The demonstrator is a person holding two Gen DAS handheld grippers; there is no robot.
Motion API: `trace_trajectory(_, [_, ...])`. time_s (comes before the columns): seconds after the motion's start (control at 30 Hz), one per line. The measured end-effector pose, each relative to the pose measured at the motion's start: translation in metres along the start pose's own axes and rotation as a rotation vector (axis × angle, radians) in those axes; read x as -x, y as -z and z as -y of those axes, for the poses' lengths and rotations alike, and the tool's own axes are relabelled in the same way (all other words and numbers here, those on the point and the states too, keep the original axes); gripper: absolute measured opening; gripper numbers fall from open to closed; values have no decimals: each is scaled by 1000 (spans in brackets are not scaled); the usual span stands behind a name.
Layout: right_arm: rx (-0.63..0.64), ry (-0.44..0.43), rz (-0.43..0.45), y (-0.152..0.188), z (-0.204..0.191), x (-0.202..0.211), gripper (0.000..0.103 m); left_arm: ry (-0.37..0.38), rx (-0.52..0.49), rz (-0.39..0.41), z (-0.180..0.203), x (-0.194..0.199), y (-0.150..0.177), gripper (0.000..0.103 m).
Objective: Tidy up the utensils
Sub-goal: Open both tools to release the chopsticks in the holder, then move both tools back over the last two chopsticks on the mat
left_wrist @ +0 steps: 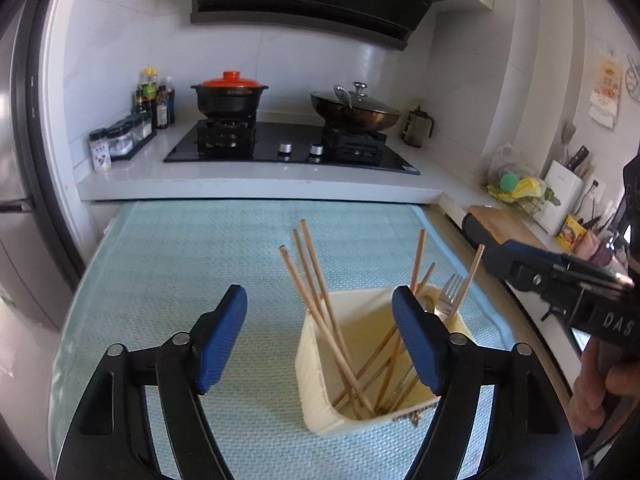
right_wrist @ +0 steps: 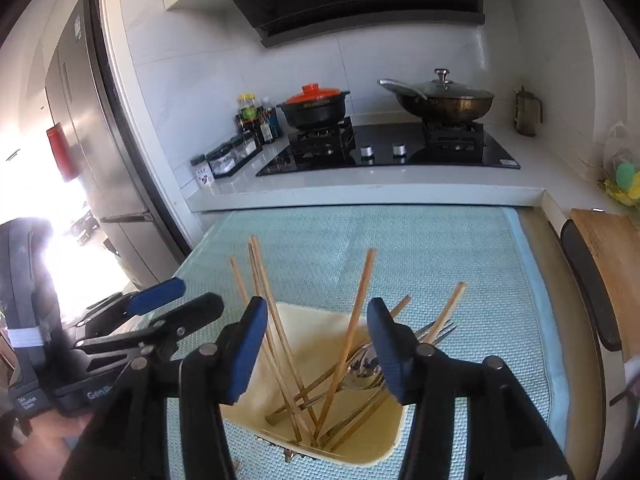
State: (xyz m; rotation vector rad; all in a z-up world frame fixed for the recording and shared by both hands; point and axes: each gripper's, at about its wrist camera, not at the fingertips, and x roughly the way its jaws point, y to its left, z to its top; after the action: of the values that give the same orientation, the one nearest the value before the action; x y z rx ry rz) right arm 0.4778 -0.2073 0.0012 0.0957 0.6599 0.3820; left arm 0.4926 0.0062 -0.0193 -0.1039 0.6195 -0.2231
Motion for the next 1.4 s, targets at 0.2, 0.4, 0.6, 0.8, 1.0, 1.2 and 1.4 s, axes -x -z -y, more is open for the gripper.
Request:
trace_trajectory(0.2, [95,72,85,13,-18,77,61,-13,-59,4,-2,68,38,96])
trace_trajectory(0.4, [196,139,134,61,-38,148,62,-39,-74,-55,3,120,108,97])
trace_trajectory(0.6, [217,226,168,133,-49,194,62,-99,21,-88,2,156,184,98])
trace_trajectory(0.8, [129,281,126,222,-50,198,62,-113,98,-167,7,152,251,98])
trace_trajectory(1.0, [181,289,28,284,-57,177,62,-132,43,-196,19,149,269,98])
trace_trajectory(1.2, [171,257,29,296,-62,181,62,-150,36,-189,18,150,270,98])
trace_trajectory(1.4, [179,220,-4,299,-71,168,62,-183,31,-184,10,151,272,98])
